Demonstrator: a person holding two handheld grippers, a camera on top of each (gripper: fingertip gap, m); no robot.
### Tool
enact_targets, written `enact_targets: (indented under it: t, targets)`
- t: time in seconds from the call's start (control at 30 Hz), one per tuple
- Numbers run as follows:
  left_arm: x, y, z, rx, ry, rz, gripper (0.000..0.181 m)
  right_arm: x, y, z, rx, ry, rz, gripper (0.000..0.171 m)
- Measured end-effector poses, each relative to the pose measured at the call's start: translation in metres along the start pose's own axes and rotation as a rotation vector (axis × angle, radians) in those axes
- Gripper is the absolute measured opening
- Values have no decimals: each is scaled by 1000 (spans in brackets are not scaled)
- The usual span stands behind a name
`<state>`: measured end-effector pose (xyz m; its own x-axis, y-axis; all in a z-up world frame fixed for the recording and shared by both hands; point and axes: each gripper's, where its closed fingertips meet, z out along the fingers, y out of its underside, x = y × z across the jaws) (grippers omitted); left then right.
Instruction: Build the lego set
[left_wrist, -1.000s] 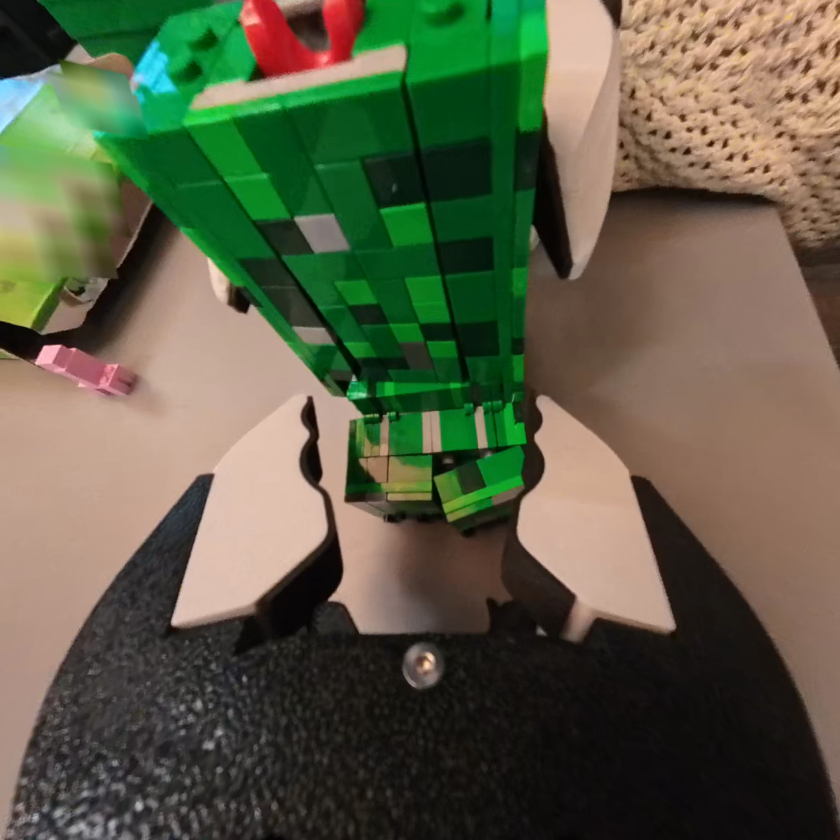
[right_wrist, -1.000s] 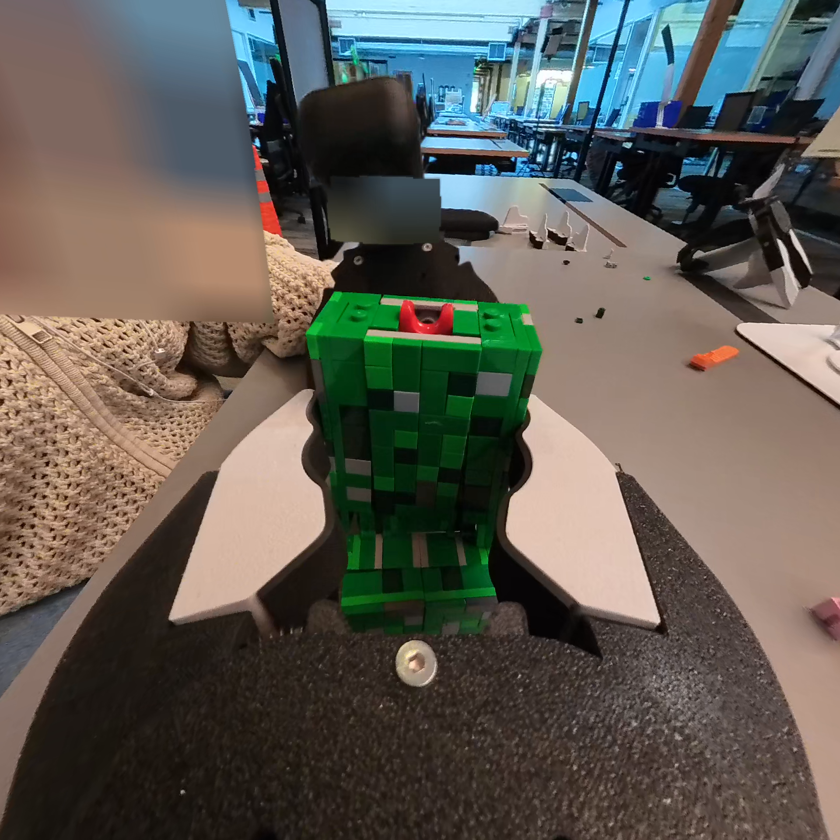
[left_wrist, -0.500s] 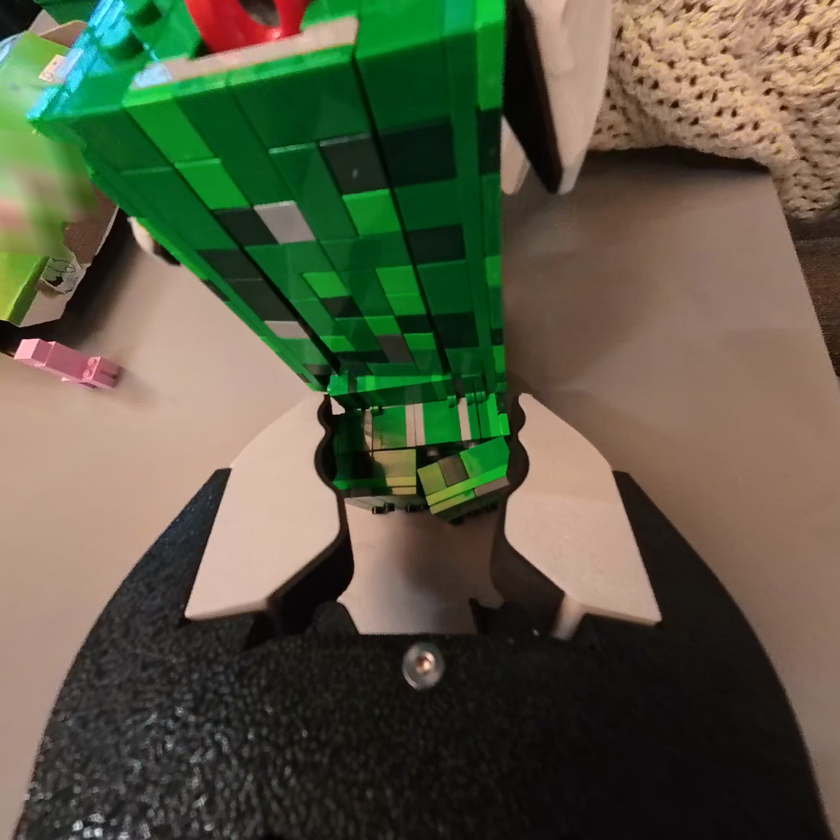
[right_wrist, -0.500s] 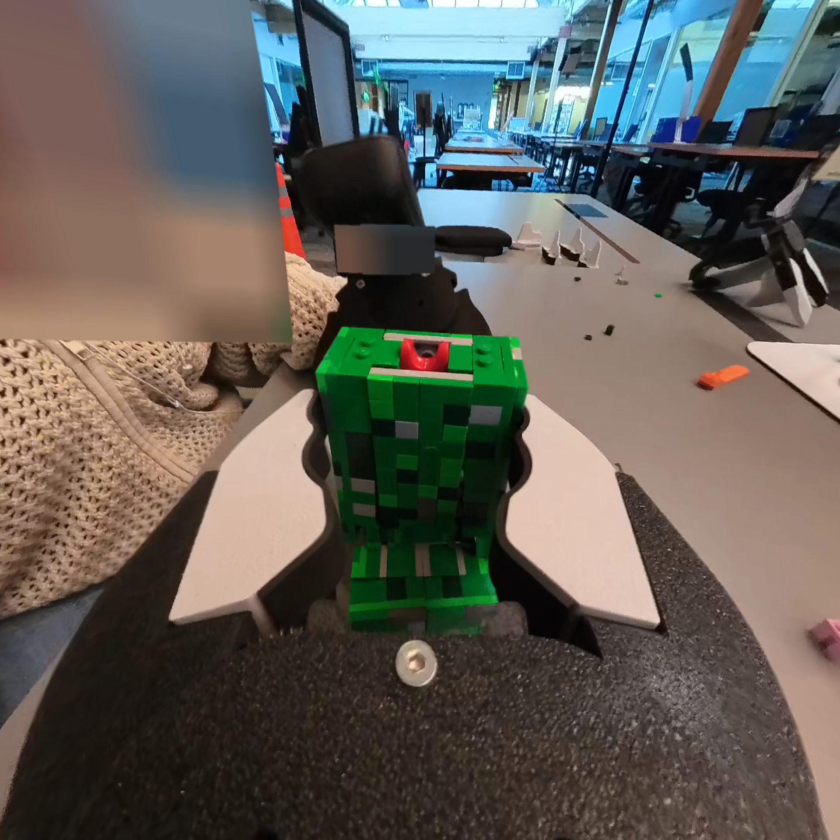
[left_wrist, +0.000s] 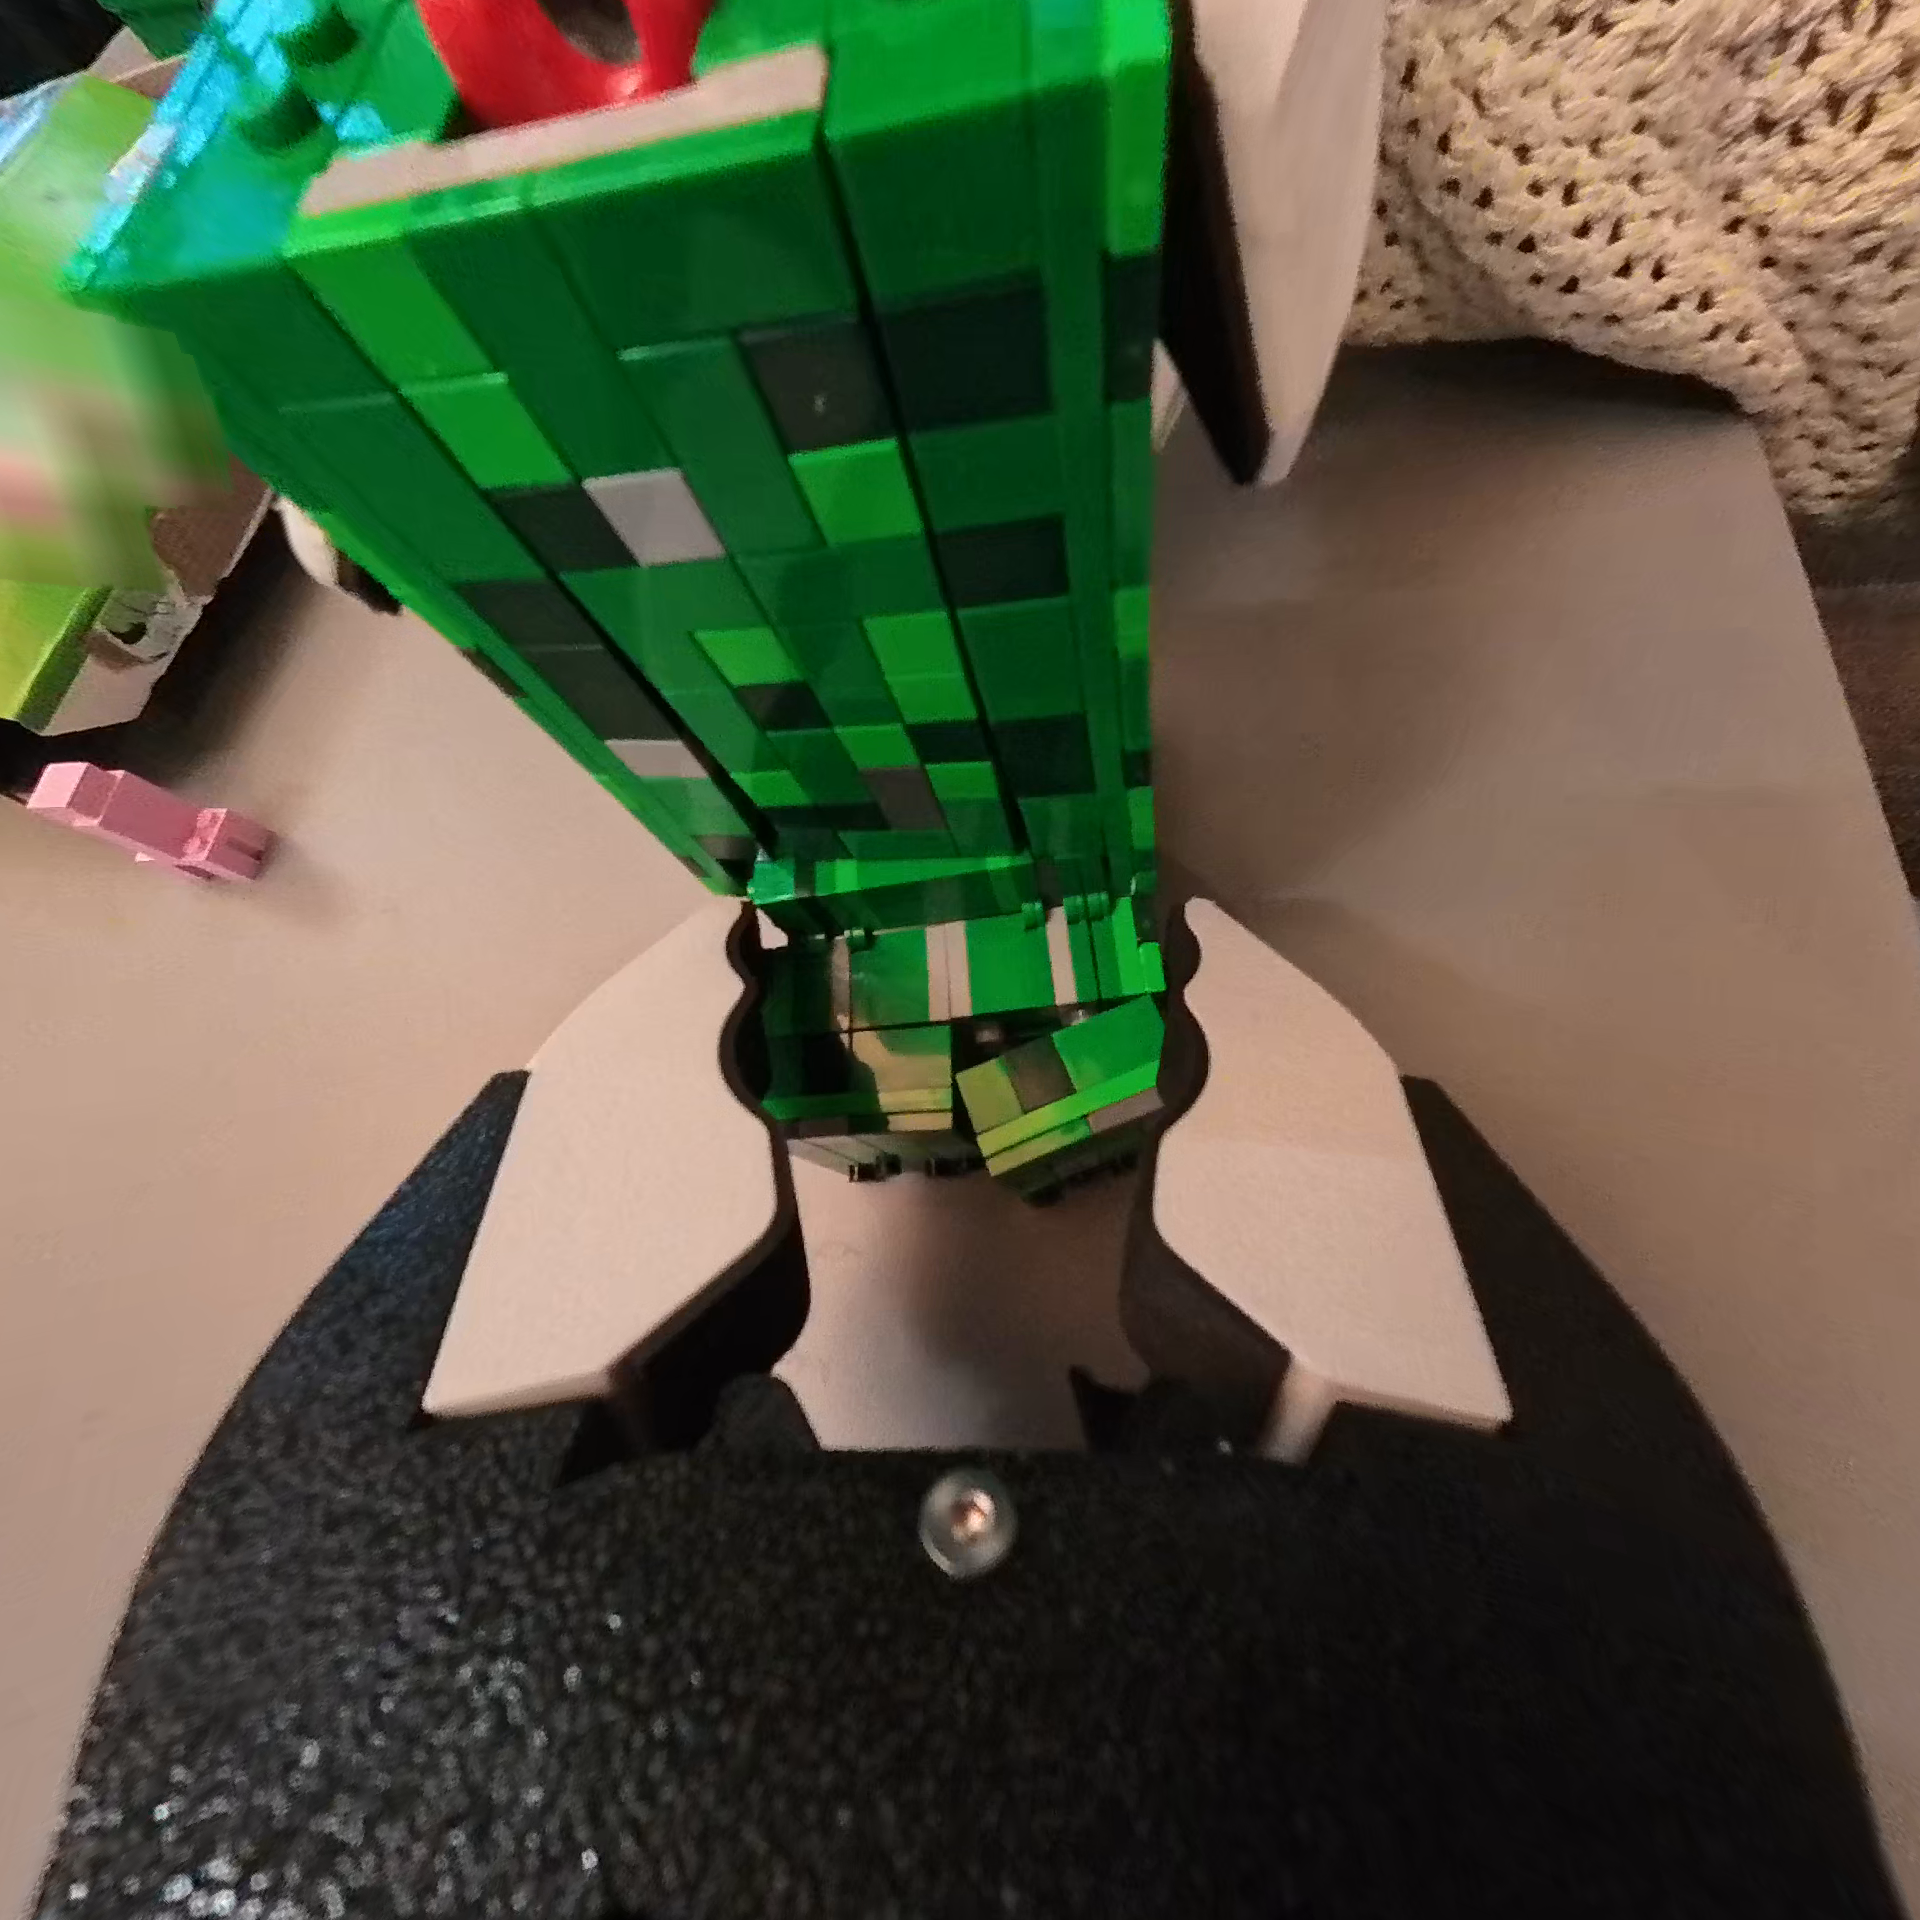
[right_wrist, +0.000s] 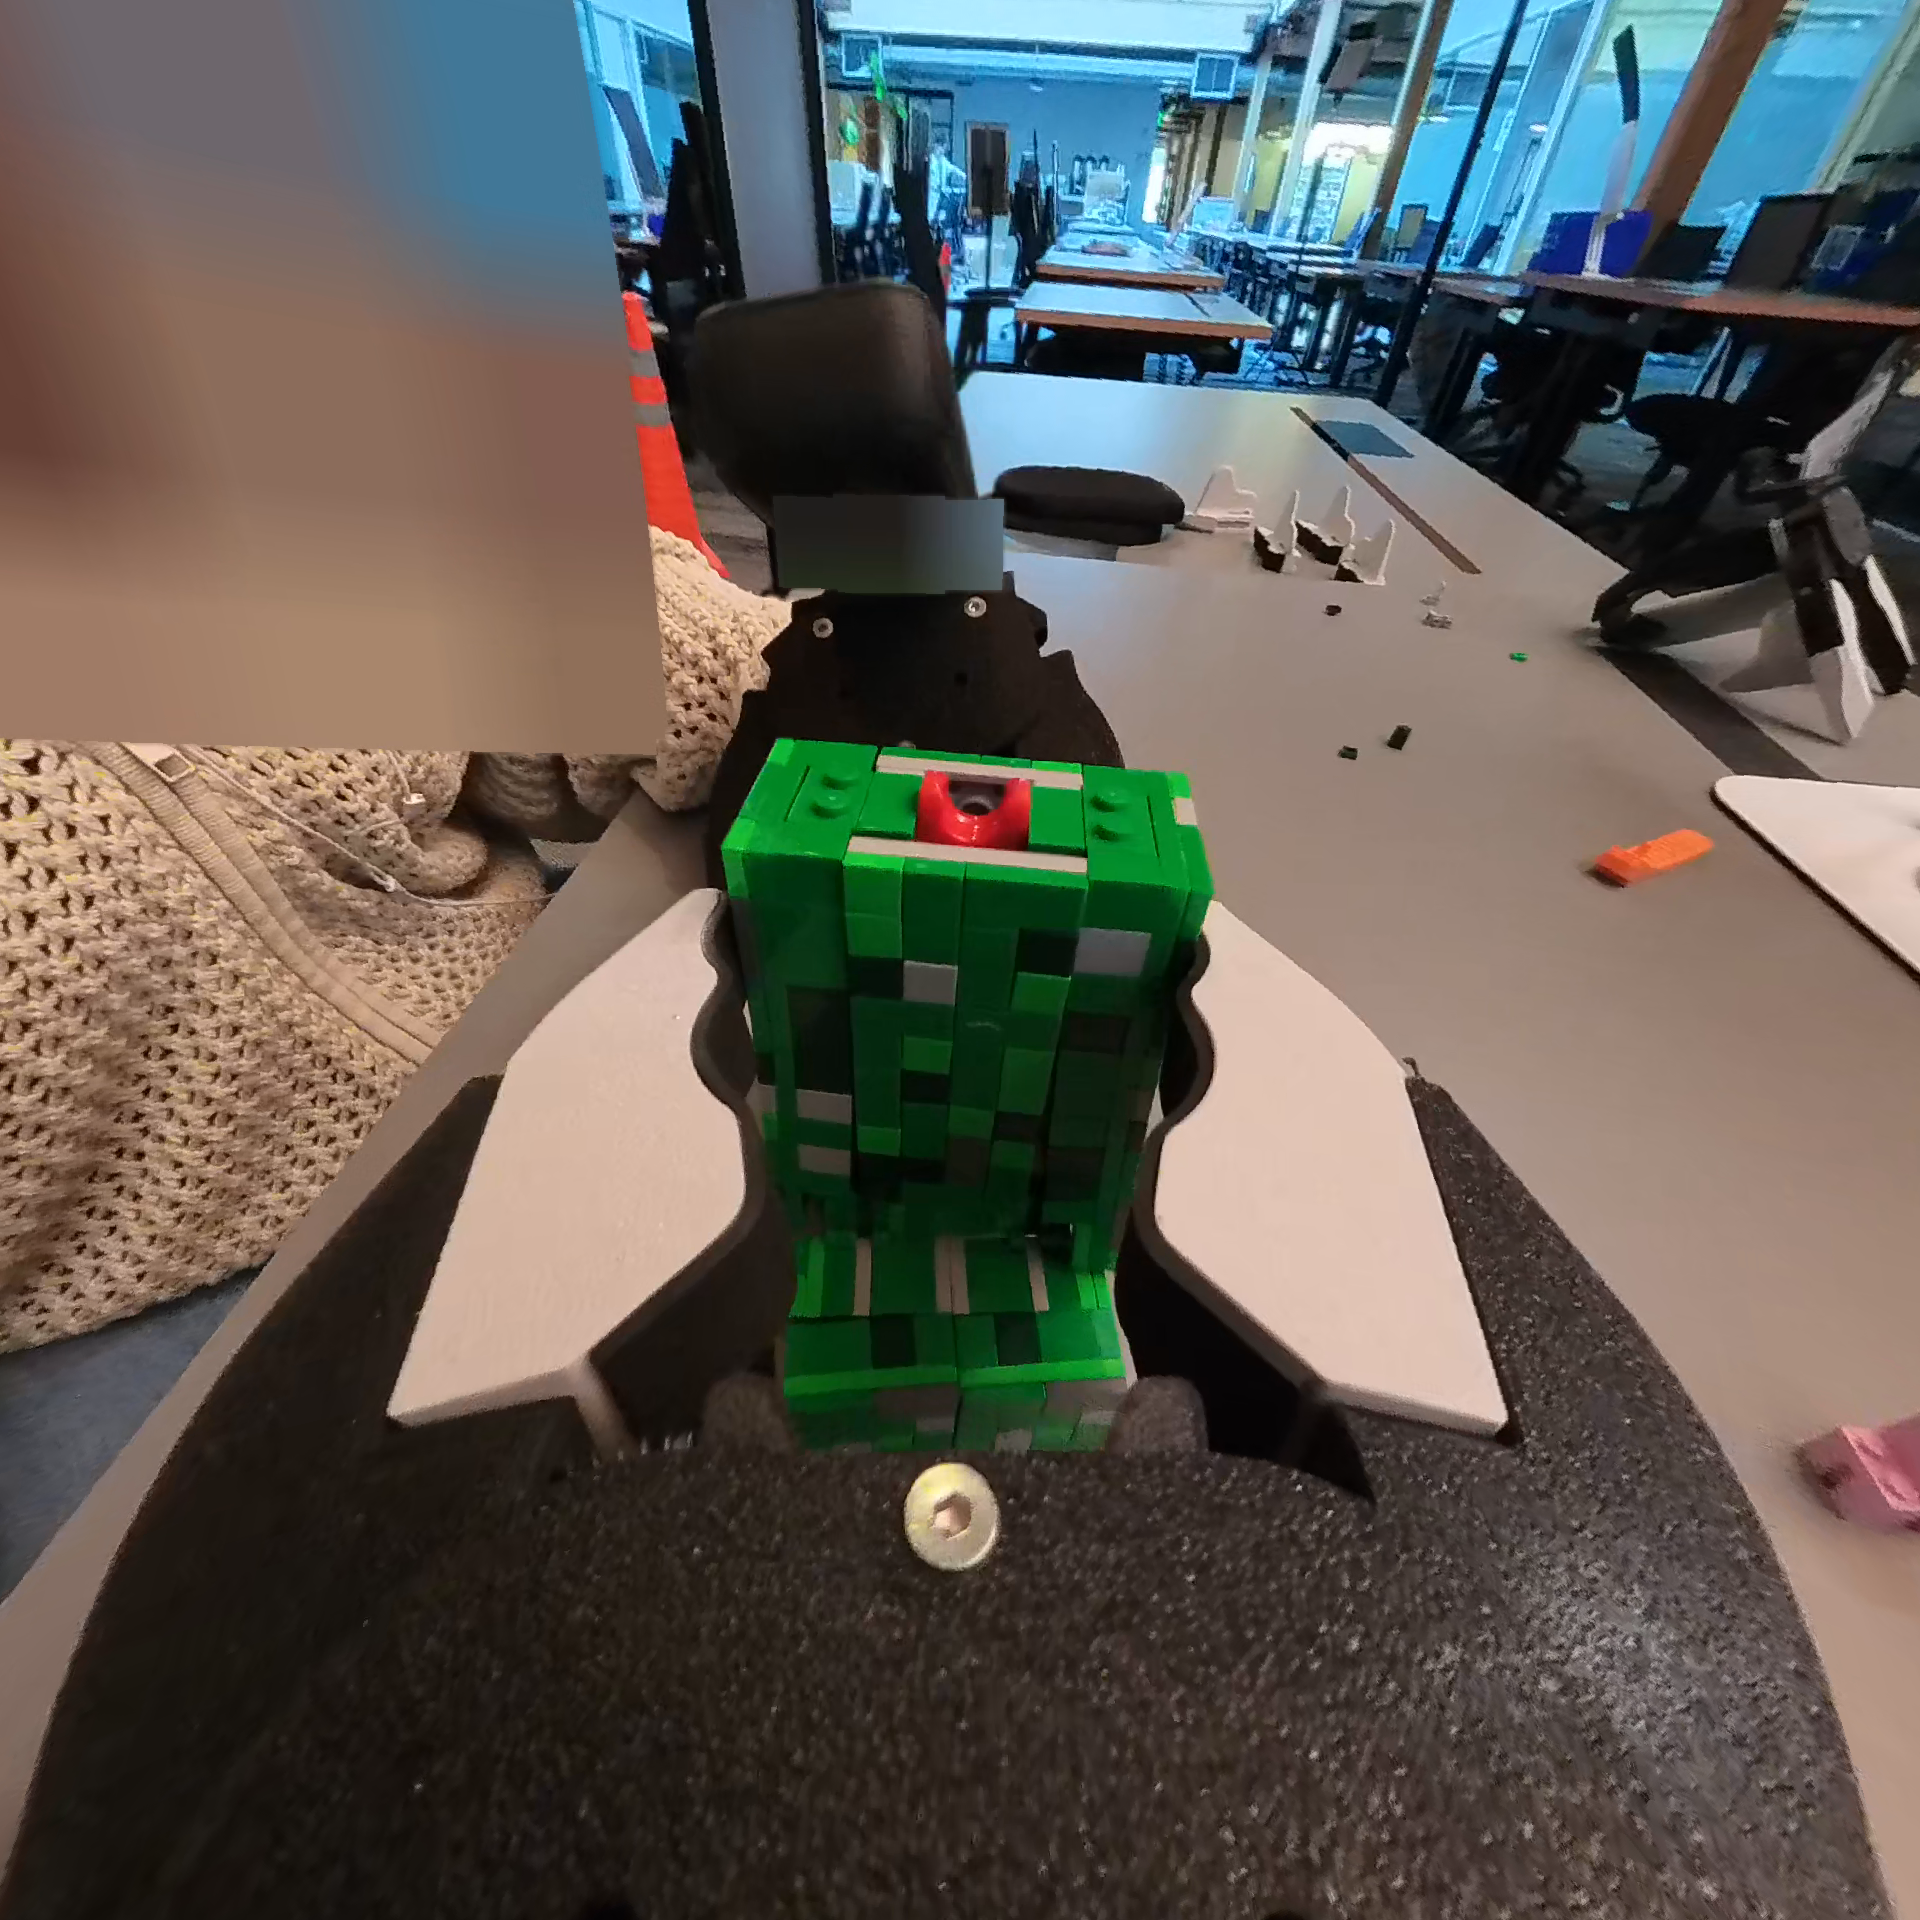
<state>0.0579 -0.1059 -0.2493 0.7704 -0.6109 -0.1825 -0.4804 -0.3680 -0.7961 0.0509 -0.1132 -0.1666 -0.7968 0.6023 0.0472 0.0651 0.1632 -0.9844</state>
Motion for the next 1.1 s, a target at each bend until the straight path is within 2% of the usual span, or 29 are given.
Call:
enact_targets:
  t: [0.2, 0.53, 0.83, 1.1]
  targets:
    - [1, 0, 0, 9, 6, 2, 72, -1, -2, 0, 27, -31, 20, 77]
    - [1, -1, 0, 30, 2, -4, 73, -1, 0, -3, 49, 17, 12, 78]
    - [2, -1, 0, 40, 10, -2, 73, -4, 51, 7, -220, -2, 77, 97]
    - [2, -1, 0, 39, 27, 12, 73, -5, 66, 5, -348, -13, 47, 86]
